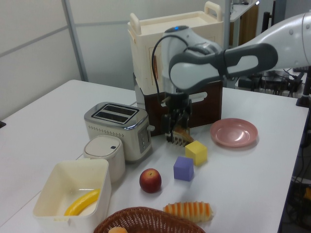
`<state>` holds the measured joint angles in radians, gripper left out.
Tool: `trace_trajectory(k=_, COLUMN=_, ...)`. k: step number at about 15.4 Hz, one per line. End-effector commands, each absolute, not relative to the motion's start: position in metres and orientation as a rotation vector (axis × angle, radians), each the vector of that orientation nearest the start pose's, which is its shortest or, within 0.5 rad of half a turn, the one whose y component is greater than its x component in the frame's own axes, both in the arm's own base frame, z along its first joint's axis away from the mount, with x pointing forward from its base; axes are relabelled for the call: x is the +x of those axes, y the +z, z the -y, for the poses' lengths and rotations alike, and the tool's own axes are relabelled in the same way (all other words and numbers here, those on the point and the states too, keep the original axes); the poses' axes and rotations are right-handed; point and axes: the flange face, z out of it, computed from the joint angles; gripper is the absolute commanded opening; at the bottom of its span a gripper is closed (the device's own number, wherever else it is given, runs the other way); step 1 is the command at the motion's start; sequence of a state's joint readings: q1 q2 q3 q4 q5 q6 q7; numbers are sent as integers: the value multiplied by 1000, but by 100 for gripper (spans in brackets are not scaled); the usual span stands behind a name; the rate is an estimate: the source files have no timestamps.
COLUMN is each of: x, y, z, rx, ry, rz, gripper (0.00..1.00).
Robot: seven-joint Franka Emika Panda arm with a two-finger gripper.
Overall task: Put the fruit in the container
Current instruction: 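Move the open gripper over the red apple and lower toward it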
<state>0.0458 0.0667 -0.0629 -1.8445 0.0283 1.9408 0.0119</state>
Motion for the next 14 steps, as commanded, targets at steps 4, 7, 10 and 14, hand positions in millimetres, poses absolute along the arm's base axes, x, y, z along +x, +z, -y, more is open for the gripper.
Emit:
trace_trajectory(k=4, x=596, y=457, z=-22, rx=-3169, ry=-162, rz=44, gripper=100)
trace_trajectory(k=7, x=605, y=439, z=-38, rx=-3229, ry=-177, rz=141, gripper=100)
trace_trajectory(k=10, x=613, y=429, z=-47, rx=-3236, ry=-252, rz=70, gripper=100)
trace_trajectory(k=14, x=612, y=421, z=-55, rx=-3204, ry=-329, rz=-94, gripper=100)
